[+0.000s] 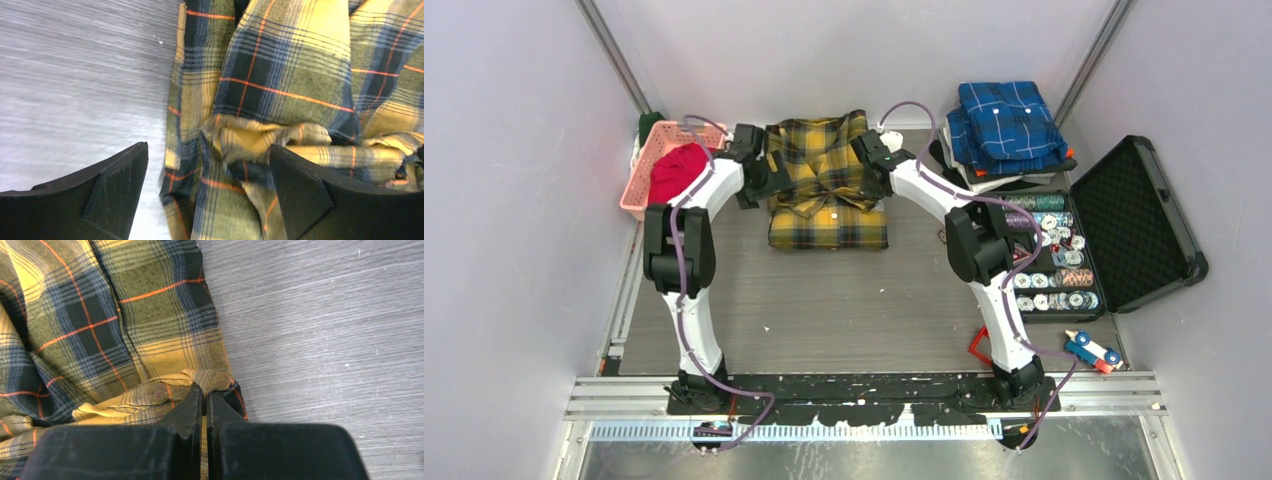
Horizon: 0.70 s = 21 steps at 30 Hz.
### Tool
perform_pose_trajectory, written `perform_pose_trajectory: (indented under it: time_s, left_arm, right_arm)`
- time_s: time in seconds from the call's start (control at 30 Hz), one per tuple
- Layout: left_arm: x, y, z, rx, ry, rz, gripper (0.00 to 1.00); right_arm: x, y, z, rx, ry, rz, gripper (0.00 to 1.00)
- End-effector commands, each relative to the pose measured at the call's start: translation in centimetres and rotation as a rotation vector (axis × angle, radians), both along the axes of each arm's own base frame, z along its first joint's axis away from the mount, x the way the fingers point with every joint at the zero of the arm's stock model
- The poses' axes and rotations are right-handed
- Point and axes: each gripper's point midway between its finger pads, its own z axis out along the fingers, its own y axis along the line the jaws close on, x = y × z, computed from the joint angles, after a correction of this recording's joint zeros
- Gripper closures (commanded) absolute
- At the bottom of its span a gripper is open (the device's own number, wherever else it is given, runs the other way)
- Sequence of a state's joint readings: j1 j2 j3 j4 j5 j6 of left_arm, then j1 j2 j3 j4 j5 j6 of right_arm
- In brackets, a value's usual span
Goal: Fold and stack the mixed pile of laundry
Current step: Fold the shirt at the center of the board.
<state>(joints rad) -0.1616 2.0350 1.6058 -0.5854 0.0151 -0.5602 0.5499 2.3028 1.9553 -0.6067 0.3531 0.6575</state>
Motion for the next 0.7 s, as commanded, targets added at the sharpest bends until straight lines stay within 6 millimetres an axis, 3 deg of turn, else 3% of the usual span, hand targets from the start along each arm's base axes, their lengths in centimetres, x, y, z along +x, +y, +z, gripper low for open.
perform_pose_trajectory:
  time_s: [0.0, 0.07, 0.17, 0.27, 0.4, 0.47, 0.53, 0.67]
  left_arm:
    - [-0.1, 1.2, 11.5, 0.099, -0.251, -0.009, 0.07]
    - [-1.8, 0.2, 13.7, 0.137, -0.298, -0.059, 0.15]
    - [-5.1, -3.6, 15.3, 0.109, -0.347, -0.191, 0.31]
    - [-7.8, -7.2, 14.5, 0.032, -0.351, -0.308, 0.39]
    - [-9.6, -10.9, 12.3, -0.079, -0.318, -0.429, 0.45]
    - [-9.8, -11.5, 10.6, -0.096, -0.272, -0.447, 0.46]
    - [-10.1, -11.8, 9.1, -0.106, -0.238, -0.455, 0.48]
    - [-10.2, -11.9, 6.9, -0.107, -0.203, -0.455, 0.5]
  right_arm:
    - [1.9, 0.8, 3.4, 0.048, -0.085, 0.004, 0.99]
    - [2.0, 1.0, 3.6, 0.052, -0.088, 0.007, 0.99]
    - [2.3, 1.1, 4.2, 0.057, -0.093, 0.007, 0.99]
    - [2.4, 1.3, 4.7, 0.06, -0.095, 0.014, 0.99]
    - [2.4, 1.4, 5.3, 0.058, -0.091, 0.015, 0.99]
    - [2.4, 1.4, 5.8, 0.054, -0.092, 0.027, 0.86]
    - [2.5, 1.3, 6.5, 0.046, -0.101, 0.036, 0.63]
    - [2.7, 0.6, 9.8, 0.044, -0.147, 0.049, 0.48]
